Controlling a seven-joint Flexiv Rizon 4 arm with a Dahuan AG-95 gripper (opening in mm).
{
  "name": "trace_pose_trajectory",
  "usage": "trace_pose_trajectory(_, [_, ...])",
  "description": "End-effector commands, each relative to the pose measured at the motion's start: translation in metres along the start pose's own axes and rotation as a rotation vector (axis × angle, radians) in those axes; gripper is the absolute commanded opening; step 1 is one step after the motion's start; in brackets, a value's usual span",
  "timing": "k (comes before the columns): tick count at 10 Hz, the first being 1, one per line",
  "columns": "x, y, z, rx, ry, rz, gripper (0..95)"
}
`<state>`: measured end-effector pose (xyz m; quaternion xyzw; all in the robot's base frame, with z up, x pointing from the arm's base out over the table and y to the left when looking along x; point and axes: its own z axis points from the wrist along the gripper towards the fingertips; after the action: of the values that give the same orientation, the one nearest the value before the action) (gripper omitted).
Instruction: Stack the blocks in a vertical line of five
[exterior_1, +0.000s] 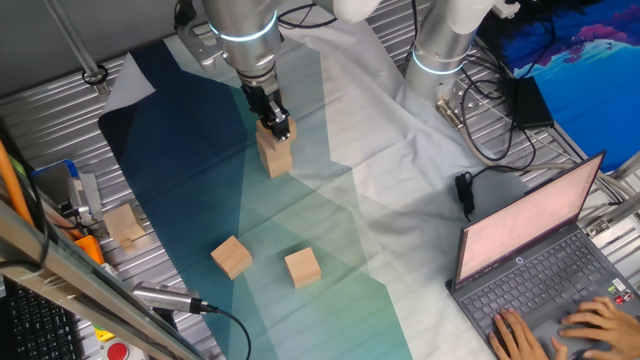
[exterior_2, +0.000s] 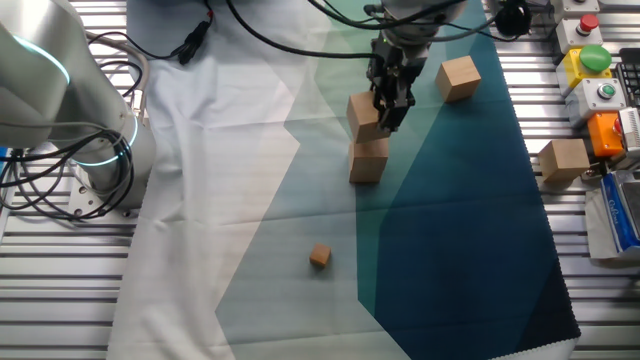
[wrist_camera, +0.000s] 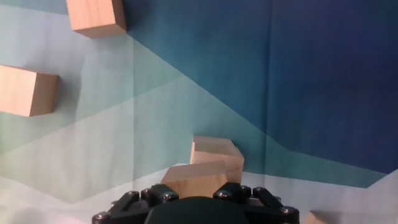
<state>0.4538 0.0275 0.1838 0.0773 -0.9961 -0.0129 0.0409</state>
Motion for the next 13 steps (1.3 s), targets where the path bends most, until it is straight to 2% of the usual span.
trace_pose_trajectory(1, [0.000, 0.000, 0.000, -0.008, -0.009, -0.019, 0.0])
trace_pose_trajectory(2, [0.000, 0.000, 0.000, -0.004, -0.020, -0.015, 0.0])
trace_pose_trajectory(6, [0.000, 0.000, 0.000, 0.009, -0.016, 0.060, 0.0])
trace_pose_trajectory(10, [0.000, 0.000, -0.001, 0.021, -0.018, 0.087, 0.0])
trace_pose_trajectory(13, [0.003, -0.015, -0.012, 0.024, -0.048, 0.131, 0.0])
